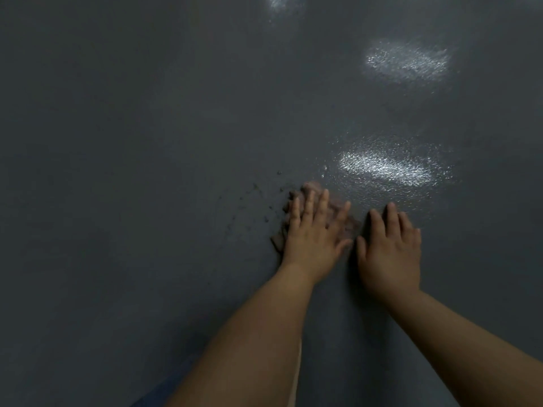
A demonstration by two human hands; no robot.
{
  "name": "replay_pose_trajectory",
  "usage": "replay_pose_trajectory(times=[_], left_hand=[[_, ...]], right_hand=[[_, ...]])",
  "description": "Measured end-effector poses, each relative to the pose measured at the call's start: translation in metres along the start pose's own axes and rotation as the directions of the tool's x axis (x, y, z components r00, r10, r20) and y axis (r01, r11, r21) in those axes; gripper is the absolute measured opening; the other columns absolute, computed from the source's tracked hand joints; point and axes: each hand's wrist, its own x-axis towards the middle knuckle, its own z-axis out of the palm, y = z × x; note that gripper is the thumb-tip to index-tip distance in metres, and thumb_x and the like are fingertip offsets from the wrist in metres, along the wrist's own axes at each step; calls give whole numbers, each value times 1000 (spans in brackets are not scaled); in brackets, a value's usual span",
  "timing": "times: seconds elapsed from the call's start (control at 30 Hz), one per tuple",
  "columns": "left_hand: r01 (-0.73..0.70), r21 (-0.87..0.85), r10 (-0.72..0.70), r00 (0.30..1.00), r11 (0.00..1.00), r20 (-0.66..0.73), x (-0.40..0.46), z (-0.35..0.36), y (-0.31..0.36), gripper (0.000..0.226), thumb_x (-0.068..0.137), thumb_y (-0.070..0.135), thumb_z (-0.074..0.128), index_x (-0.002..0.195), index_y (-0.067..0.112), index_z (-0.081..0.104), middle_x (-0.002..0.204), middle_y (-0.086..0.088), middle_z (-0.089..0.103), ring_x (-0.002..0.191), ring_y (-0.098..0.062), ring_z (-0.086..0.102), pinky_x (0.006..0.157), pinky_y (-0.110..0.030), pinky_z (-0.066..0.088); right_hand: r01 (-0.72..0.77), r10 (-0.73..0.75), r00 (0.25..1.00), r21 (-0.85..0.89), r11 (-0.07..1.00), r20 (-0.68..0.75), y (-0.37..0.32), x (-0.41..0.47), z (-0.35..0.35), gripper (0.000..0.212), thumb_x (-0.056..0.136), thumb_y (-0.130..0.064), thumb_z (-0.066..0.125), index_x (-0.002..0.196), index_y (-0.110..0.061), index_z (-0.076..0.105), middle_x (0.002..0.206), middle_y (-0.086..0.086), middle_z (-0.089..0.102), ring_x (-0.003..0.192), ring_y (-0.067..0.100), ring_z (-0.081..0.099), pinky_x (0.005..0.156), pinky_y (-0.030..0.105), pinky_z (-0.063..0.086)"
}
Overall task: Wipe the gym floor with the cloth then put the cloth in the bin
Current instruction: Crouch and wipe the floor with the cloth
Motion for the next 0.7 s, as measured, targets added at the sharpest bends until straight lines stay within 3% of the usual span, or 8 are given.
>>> replay_pose_trajectory(times=[0.1, 0.17, 0.23, 0.3, 0.4, 0.5, 0.6, 0.7], left_hand=[[170, -19, -170, 985, 985, -34, 13, 1, -54, 73, 92, 58, 30, 151, 15, 21, 157, -15, 16, 145, -32, 14, 115, -52, 1], [431, -123, -432, 902, 894, 26, 12, 2, -93, 73, 94, 60, 26, 152, 22, 4, 159, -13, -6, 146, -33, -5, 112, -58, -3], [620, -255, -624, 778, 742, 75, 4, 3, -111, 72, 91, 65, 28, 151, 34, 5, 158, -12, -11, 145, -36, -9, 110, -62, -2], [671, -358, -686, 720, 649, 105, 4, 5, -103, 70, 91, 64, 30, 151, 37, 8, 159, -8, -10, 144, -35, -11, 111, -62, -2], [533, -368, -564, 825, 762, 27, 13, 3, -65, 65, 94, 59, 29, 150, 38, 3, 159, -3, -11, 144, -35, -14, 111, -60, -5], [181, -301, -202, 978, 936, -41, 22, -5, -33, 61, 95, 58, 28, 149, 43, 2, 159, -1, -15, 143, -34, -19, 110, -59, -9], [-9, -179, 1, 999, 984, -48, 39, -15, -34, 60, 94, 61, 27, 148, 46, 5, 159, 1, -14, 144, -30, -18, 110, -59, -9], [24, -172, -34, 998, 985, -57, 57, -22, -58, 60, 95, 58, 26, 149, 43, 5, 159, 2, -11, 146, -26, -13, 113, -55, -7]], right_hand=[[-26, 26, 999, -1, 1000, 41, -4, -1, 2, 53, 94, -27, 49, 141, -4, 41, 153, 22, 23, 140, 42, 21, 113, 55, 14], [-31, 31, 997, 1, 1000, 76, -4, 0, 5, 59, 94, -29, 51, 145, -6, 33, 156, 19, 15, 143, 39, 12, 114, 52, 8], [-37, 37, 996, 1, 999, 80, -5, -1, 6, 61, 93, -30, 53, 145, -6, 32, 156, 19, 14, 143, 39, 12, 114, 53, 7], [-51, 51, 995, 5, 999, 83, -8, -2, 7, 62, 92, -30, 54, 145, -5, 33, 156, 20, 14, 143, 40, 11, 114, 54, 7], [-91, 90, 990, 7, 996, 106, -14, 0, 6, 62, 94, -32, 49, 147, -6, 29, 157, 18, 9, 144, 38, 6, 115, 51, 3], [-94, 93, 992, 15, 995, 83, -20, -1, 7, 57, 95, -32, 46, 143, -2, 36, 155, 20, 19, 141, 43, 15, 113, 55, 9], [-23, 25, 997, -17, 1000, 77, -29, -1, 8, 63, 85, -36, 41, 137, 0, 45, 149, 24, 31, 135, 47, 29, 109, 60, 18], [140, -132, 984, -60, 988, 119, -46, 4, 6, 61, 83, -38, 42, 135, -5, 51, 147, 24, 35, 134, 46, 34, 107, 61, 22]])
